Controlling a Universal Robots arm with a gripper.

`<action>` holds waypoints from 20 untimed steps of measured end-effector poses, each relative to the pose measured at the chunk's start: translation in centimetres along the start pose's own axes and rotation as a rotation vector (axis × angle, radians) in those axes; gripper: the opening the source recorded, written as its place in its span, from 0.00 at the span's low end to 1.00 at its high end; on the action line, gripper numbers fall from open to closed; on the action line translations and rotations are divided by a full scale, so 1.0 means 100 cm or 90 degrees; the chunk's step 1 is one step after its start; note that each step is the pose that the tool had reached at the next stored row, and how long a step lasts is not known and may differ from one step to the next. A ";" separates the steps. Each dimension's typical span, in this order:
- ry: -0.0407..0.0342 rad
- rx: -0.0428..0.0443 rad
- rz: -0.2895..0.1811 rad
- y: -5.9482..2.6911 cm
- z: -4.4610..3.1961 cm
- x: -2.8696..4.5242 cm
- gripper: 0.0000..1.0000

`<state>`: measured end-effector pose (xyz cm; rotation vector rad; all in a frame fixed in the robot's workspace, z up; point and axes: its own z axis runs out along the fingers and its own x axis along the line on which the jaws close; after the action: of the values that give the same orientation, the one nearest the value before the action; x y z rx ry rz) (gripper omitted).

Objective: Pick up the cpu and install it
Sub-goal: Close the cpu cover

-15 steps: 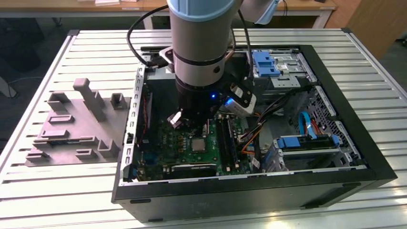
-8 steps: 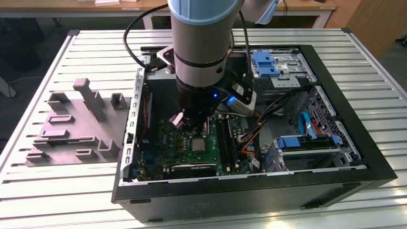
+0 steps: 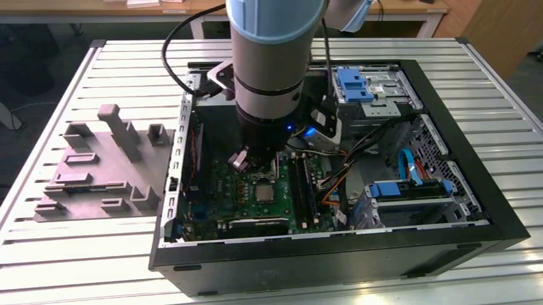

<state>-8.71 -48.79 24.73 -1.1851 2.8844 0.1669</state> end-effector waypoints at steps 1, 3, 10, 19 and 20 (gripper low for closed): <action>0.0010 -0.0007 -0.011 -0.0001 0.0005 0.0000 0.11; 0.0030 -0.0018 -0.031 -0.0003 0.0013 -0.0001 0.11; 0.0048 -0.0011 -0.039 -0.0027 0.0048 -0.0083 0.11; 0.0054 -0.0016 -0.046 -0.0069 0.0091 -0.0213 0.11; 0.0054 -0.0016 -0.046 -0.0074 0.0095 -0.0230 0.11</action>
<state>-6.57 -47.60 23.85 -1.2922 2.8436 0.1644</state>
